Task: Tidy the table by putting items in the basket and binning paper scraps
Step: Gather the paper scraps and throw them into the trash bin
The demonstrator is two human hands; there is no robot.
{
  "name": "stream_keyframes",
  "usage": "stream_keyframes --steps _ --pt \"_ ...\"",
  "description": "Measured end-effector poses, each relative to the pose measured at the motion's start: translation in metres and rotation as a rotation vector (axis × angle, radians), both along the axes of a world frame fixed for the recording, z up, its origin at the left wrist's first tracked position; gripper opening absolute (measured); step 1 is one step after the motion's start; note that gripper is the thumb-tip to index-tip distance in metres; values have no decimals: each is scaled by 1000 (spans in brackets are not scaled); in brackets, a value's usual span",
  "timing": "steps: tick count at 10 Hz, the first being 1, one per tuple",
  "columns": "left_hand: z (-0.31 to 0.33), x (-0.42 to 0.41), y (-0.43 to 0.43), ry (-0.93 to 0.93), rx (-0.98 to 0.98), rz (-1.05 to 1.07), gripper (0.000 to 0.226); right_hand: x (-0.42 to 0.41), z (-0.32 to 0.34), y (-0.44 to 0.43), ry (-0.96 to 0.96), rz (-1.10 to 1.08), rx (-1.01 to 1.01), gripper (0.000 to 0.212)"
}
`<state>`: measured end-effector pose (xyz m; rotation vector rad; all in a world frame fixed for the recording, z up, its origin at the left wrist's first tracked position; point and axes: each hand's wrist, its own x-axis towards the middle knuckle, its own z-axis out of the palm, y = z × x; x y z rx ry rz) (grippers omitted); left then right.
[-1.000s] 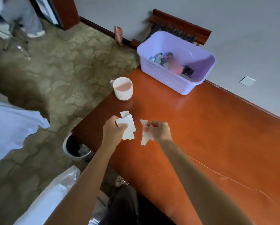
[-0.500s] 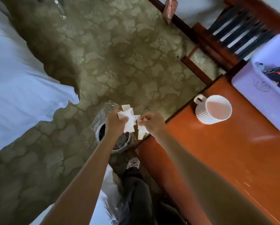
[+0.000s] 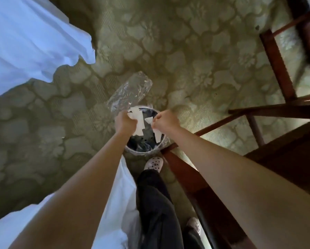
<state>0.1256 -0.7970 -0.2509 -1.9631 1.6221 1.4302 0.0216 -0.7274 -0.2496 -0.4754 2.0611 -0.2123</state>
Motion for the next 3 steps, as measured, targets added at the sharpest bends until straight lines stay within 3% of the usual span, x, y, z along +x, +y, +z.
stream_keyframes --steps 3 --pt "-148 33 6 -136 44 74 30 29 -154 -12 -29 125 202 22"
